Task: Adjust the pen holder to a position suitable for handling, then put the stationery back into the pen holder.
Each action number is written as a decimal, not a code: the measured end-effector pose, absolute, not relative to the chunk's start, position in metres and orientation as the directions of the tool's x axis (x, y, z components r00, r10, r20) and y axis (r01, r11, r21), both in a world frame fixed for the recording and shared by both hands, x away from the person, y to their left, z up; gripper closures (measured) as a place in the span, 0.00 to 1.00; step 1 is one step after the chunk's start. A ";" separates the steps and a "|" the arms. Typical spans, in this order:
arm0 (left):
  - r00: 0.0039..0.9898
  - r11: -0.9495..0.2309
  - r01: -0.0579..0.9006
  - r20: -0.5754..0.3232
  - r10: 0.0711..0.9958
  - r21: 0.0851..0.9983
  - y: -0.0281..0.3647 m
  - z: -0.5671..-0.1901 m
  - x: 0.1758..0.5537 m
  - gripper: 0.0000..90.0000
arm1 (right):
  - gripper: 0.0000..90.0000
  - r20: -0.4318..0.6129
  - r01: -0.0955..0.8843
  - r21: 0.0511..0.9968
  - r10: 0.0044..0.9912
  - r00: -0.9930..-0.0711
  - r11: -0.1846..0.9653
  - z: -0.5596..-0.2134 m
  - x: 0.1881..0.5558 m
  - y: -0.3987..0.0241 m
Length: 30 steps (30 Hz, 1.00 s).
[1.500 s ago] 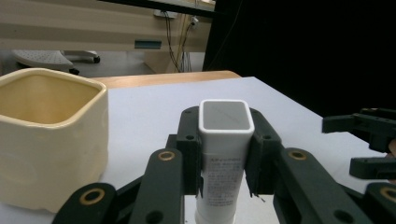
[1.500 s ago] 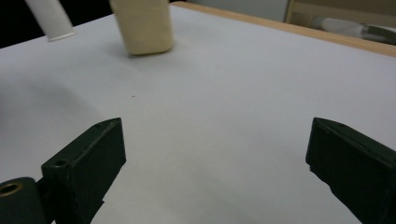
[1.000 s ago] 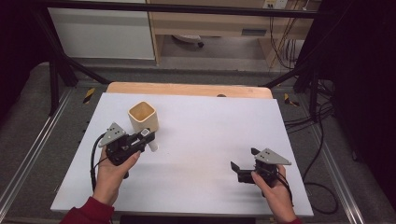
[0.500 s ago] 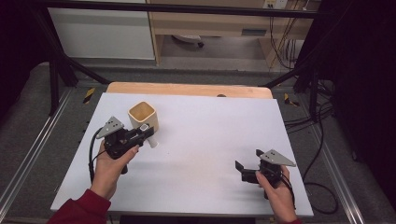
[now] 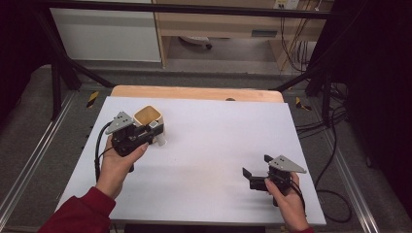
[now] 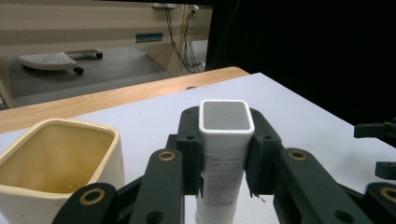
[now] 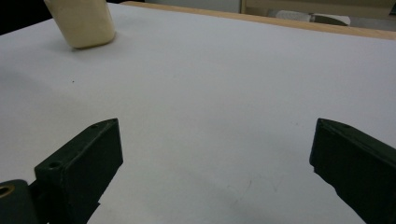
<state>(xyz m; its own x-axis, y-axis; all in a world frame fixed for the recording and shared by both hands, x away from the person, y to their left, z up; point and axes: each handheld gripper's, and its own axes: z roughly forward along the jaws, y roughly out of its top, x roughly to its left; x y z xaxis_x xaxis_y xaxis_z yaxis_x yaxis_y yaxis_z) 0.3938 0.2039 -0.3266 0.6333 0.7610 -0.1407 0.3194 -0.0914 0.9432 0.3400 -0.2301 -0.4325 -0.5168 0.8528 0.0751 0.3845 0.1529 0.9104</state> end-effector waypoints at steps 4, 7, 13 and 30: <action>0.630 -0.090 0.322 -0.143 0.764 0.942 0.201 -0.325 0.398 0.79 | 0.03 0.069 0.380 0.911 0.850 -0.522 0.159 -0.433 0.339 -0.230; 0.627 -0.091 0.321 -0.140 0.767 0.943 0.200 -0.322 0.402 0.79 | 0.03 0.073 0.383 0.911 0.852 -0.519 0.155 -0.433 0.340 -0.230; 0.621 -0.104 0.310 -0.118 0.775 0.945 0.198 -0.314 0.411 0.79 | 0.03 0.083 0.386 0.911 0.851 -0.519 0.147 -0.433 0.340 -0.228; 0.580 -0.121 0.286 -0.071 0.811 0.951 0.194 -0.299 0.444 0.79 | 0.03 0.098 0.408 0.901 0.847 -0.523 0.147 -0.436 0.341 -0.225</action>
<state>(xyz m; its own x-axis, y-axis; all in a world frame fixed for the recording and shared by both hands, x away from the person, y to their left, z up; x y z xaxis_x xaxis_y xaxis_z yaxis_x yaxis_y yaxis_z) 0.4440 0.1944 -0.2995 0.5801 0.8114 -0.0709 0.2857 -0.1212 0.9506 0.3408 -0.2250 -0.4358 -0.5226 0.8469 0.0978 0.4077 0.1475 0.9011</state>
